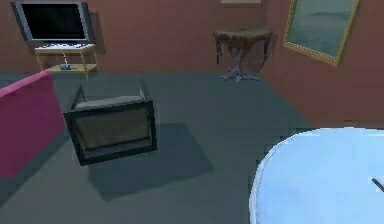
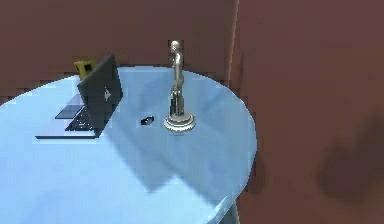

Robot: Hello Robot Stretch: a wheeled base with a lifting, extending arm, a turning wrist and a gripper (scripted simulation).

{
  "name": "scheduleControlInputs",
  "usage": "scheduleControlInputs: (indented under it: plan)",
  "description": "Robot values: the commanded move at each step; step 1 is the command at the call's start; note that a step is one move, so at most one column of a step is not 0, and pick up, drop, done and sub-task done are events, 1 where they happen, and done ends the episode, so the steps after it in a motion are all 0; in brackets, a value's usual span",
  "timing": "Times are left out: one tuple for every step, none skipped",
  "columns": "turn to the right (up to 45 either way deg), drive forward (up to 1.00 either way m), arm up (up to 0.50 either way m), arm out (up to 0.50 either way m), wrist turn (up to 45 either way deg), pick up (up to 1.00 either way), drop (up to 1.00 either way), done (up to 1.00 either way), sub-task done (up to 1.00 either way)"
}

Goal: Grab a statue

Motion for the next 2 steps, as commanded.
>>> scheduleControlInputs:
  plan:
    - [0.0,0.00,0.50,0.00,0.0,0.00,0.00,0.00,0.00]
    - [0.0,0.00,0.38,0.00,0.0,0.00,0.00,0.00,0.00]
